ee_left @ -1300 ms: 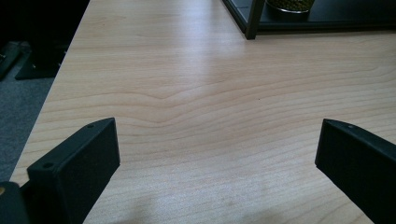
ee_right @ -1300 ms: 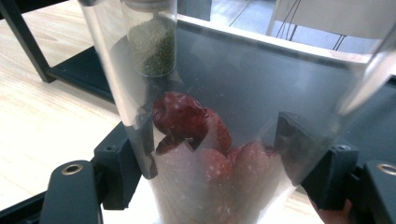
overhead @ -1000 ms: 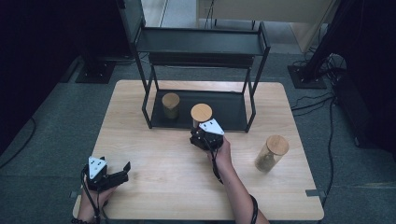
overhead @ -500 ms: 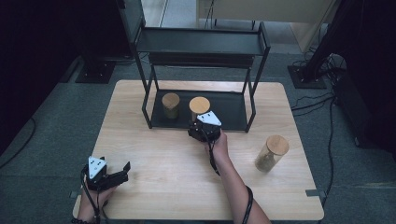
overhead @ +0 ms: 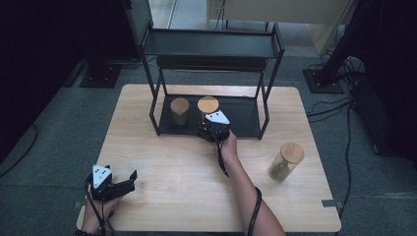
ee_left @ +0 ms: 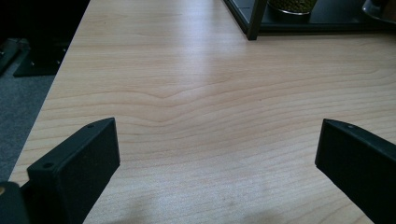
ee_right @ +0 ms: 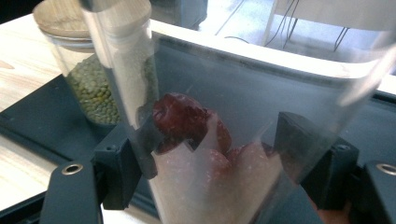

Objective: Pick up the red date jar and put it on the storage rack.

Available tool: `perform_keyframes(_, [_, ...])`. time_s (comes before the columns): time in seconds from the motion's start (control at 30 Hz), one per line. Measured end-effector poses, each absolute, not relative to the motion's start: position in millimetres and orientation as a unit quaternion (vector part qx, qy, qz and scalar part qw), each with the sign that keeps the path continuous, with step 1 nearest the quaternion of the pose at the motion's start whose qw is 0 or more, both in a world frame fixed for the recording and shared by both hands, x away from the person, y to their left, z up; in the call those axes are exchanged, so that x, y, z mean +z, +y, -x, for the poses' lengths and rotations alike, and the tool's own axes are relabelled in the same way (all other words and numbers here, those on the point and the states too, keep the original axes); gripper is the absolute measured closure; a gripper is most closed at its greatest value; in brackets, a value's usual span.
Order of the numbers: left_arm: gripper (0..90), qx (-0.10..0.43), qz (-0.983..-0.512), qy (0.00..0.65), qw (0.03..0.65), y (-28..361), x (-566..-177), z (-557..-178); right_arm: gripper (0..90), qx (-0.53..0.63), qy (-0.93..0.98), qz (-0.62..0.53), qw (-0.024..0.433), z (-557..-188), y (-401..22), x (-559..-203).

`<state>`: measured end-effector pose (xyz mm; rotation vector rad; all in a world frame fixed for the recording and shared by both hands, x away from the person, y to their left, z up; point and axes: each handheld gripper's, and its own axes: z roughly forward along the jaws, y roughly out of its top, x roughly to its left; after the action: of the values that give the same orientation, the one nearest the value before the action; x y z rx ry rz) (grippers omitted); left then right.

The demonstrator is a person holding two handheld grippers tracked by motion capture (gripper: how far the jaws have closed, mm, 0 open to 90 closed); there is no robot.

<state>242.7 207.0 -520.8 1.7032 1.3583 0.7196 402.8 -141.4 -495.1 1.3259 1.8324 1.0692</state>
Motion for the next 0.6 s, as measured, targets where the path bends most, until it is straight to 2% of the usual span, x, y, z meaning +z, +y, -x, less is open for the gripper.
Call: perform_keyframes(0.6, [0.1,0.283,-0.678,0.539,0.413,207,-521,-243,26.0,0.4,0.692,-0.512,0.313,-426,-136,-501])
